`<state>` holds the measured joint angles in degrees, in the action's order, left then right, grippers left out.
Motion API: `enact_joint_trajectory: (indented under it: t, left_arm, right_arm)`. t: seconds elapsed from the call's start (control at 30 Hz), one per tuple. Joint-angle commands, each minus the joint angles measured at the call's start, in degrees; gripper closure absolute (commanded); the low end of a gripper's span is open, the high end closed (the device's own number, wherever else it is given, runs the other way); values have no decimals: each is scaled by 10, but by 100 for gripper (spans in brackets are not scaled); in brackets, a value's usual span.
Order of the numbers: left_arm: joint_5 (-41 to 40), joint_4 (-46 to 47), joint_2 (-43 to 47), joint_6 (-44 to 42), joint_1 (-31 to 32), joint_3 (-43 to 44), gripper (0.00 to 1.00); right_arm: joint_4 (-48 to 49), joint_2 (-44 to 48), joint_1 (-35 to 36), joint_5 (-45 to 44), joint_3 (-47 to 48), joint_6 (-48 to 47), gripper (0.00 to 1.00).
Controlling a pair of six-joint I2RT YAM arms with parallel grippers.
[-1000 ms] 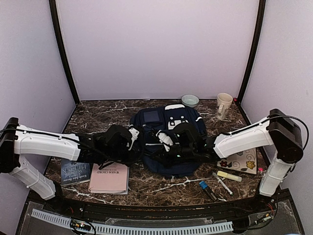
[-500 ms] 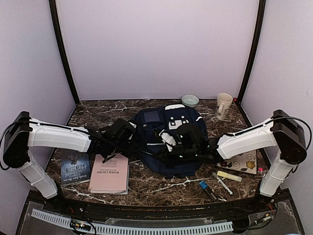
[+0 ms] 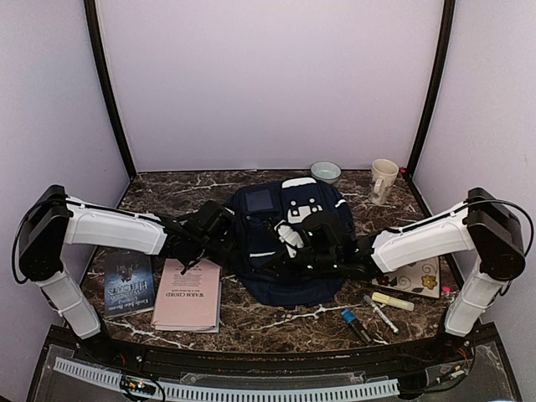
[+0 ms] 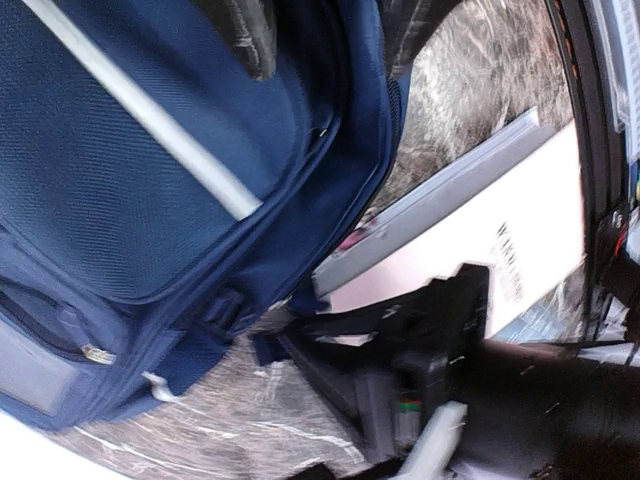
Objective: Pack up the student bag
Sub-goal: Unzip the largest pocket of the student bag.
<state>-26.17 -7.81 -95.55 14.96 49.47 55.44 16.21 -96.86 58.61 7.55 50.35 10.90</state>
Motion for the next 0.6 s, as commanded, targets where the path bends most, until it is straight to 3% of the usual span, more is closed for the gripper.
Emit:
enact_joint_trajectory:
  t: [0.0,0.07,0.23,0.4,0.57]
  left_arm:
    - [2,14,47,-34,-6,3,73]
    - [12,16,69,-46,-5,-4,61]
    - [56,36,122,-91,15,-26,42]
    - [59,40,125,-140,80,-24,31]
    - [137,59,109,-171,120,-27,25]
  right_arm:
    - [-7,13,-1,-62,10,20,49]
    - [-16,27,-2,-86,7,31,43]
    - [-36,82,-3,-150,-11,73,31]
    - [-82,137,-3,-279,-39,136,23]
    - [-156,185,-10,-347,-72,219,20]
